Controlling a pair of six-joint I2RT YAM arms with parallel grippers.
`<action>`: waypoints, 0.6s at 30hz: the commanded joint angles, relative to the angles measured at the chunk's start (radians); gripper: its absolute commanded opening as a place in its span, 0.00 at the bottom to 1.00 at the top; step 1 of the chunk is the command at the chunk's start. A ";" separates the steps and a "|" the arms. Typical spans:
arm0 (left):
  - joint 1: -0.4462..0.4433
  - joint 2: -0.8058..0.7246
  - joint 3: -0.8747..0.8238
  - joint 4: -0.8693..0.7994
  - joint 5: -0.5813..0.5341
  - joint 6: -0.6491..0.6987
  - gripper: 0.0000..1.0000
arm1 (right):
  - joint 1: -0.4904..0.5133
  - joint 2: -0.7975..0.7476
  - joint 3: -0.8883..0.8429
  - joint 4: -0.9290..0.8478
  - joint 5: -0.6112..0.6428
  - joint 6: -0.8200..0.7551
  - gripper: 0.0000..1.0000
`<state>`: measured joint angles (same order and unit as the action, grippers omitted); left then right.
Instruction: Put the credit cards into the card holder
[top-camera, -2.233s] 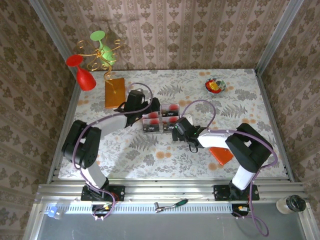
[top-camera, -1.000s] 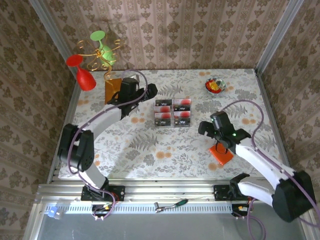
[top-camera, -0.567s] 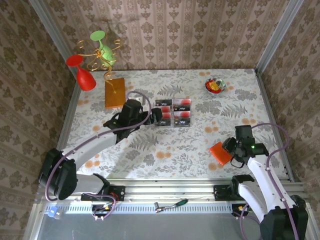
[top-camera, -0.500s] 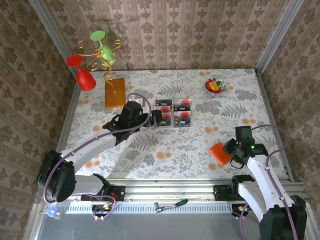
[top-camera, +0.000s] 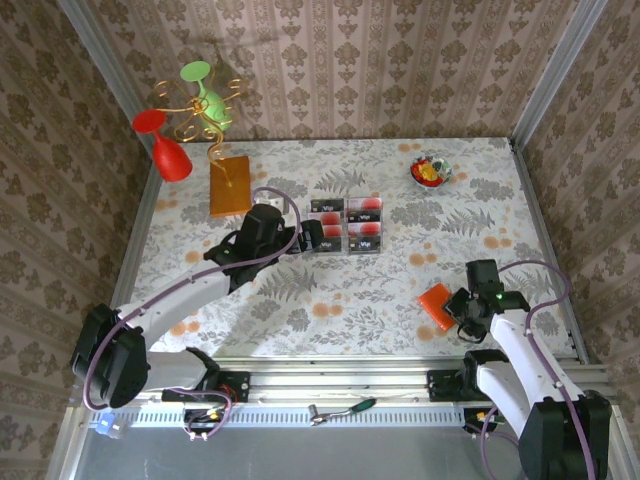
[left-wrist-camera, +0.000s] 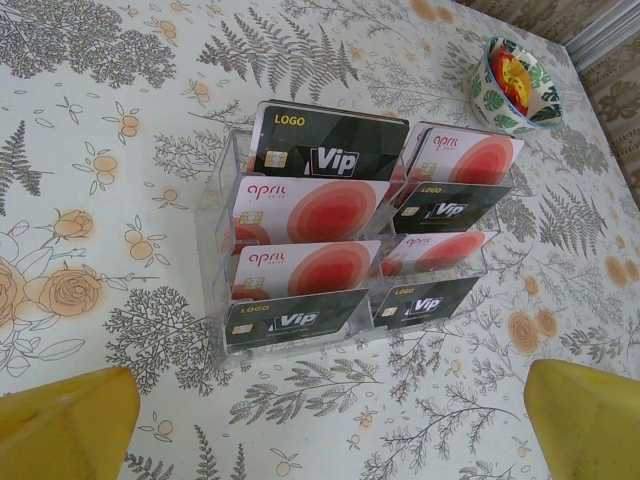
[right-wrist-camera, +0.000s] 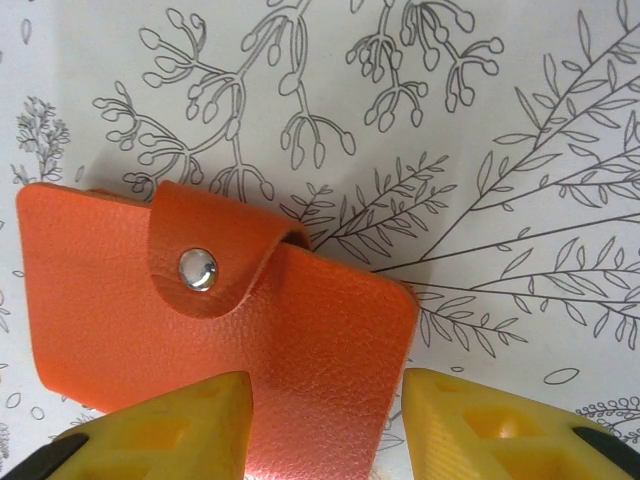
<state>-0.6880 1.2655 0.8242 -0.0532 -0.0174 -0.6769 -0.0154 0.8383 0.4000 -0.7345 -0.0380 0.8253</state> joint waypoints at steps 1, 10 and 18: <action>-0.014 -0.008 0.007 0.013 -0.014 -0.010 1.00 | -0.004 -0.007 -0.009 -0.011 0.000 0.029 0.45; -0.026 0.005 0.016 0.014 -0.022 -0.010 1.00 | -0.004 -0.048 -0.019 -0.027 0.015 0.045 0.45; -0.033 0.003 0.016 0.013 -0.035 -0.007 1.00 | -0.004 -0.029 -0.048 0.020 -0.009 0.048 0.42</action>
<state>-0.7097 1.2671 0.8242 -0.0528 -0.0315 -0.6777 -0.0154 0.8089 0.3660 -0.7292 -0.0357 0.8505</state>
